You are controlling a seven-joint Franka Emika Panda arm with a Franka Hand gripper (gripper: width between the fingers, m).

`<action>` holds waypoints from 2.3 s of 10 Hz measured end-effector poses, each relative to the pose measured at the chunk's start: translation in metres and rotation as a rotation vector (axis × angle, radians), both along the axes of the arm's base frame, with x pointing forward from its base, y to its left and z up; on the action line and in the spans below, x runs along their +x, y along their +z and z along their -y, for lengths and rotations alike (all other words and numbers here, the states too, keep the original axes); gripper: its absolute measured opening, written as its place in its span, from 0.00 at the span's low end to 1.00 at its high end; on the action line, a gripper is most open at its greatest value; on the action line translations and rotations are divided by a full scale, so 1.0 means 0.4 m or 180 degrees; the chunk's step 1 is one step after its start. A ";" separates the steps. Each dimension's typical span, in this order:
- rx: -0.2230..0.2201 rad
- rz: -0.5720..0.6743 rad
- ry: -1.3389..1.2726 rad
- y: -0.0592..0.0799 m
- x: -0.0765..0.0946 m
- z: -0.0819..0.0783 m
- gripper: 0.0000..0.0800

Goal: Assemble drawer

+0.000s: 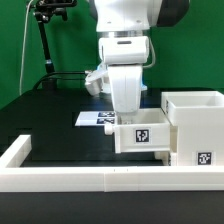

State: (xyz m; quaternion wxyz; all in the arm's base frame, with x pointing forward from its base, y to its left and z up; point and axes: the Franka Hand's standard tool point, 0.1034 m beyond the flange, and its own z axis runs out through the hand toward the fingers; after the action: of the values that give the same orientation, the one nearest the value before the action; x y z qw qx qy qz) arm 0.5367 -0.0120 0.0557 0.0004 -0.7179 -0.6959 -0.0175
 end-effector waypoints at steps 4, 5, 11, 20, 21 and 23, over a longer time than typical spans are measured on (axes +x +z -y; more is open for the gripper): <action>0.0006 -0.0006 -0.0079 -0.002 0.001 -0.022 0.06; 0.0008 -0.0006 -0.0073 -0.002 0.001 -0.026 0.06; -0.0024 0.0023 0.0029 -0.004 0.001 -0.032 0.06; -0.0109 0.0036 0.0142 -0.003 0.004 -0.041 0.06; -0.0109 0.0038 0.0140 -0.001 0.004 -0.040 0.15; -0.0133 0.0037 0.0135 0.032 0.008 -0.035 0.39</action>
Offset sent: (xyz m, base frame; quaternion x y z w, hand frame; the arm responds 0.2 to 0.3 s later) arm 0.0031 0.0056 -0.0007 0.0046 0.0000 0.0000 1.0000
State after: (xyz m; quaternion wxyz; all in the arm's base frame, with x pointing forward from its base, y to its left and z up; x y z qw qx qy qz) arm 0.5400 0.0020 0.0685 -0.0183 -0.7027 -0.7112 -0.0072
